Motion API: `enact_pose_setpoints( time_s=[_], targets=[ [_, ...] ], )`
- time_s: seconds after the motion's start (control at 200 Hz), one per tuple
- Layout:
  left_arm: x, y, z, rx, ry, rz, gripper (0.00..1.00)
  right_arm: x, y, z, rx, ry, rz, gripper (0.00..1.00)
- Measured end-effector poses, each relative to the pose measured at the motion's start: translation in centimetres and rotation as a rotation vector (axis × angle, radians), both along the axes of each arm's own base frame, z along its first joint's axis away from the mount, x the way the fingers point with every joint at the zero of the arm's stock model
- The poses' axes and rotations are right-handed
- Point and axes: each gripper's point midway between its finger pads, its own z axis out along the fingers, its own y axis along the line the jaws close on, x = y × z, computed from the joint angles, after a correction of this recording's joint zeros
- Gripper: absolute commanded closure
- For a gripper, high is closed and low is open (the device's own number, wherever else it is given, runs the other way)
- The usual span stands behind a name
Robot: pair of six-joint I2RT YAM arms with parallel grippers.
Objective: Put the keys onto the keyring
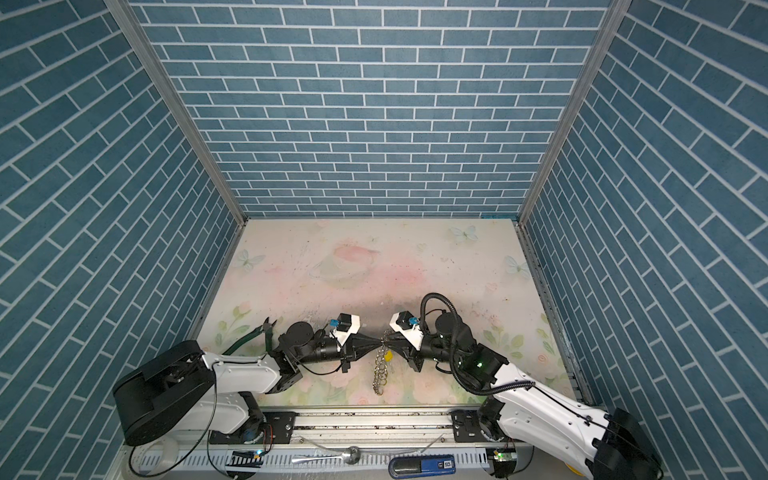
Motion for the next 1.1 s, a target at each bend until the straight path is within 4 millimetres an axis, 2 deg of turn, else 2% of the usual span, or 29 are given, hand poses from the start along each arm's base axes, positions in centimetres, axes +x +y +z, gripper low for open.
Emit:
enact_pose_setpoints(
  time_s=[0.235,0.39,0.465,0.54,0.64,0.72,0.815,0.94,1.1],
  targets=[
    [0.1,0.0,0.2,-0.007,0.001,0.005,1.00,-0.3,0.3,-0.5,-0.003,0.036,0.026,0.87],
    [0.1,0.1,0.2,-0.007,-0.005,0.003,1.00,-0.6,0.3,-0.6,-0.001,0.051,0.042,1.00],
    [0.1,0.1,0.2,-0.002,-0.017,0.003,1.00,-0.6,0.3,-0.6,0.000,0.067,0.038,1.00],
    [0.0,0.2,0.1,0.008,-0.024,0.003,0.95,-0.6,0.3,-0.7,-0.003,0.070,0.042,1.00],
    [-0.2,0.4,0.3,0.037,-0.043,0.007,0.82,-0.8,0.3,-0.6,-0.030,0.085,0.049,1.00],
    [-0.1,0.6,0.9,0.063,-0.064,0.018,0.72,-0.8,0.2,-0.5,-0.080,0.102,0.045,1.00],
    [0.3,0.7,1.9,0.110,-0.087,0.036,0.65,-0.6,0.4,-0.2,-0.155,0.127,0.039,1.00],
    [0.5,0.8,2.3,0.168,-0.092,0.039,0.64,-0.3,0.7,0.5,-0.240,0.144,0.046,1.00],
    [-0.2,1.3,0.8,0.243,-0.058,0.014,0.65,-0.3,0.6,0.7,-0.316,0.152,0.066,1.00]
  ],
)
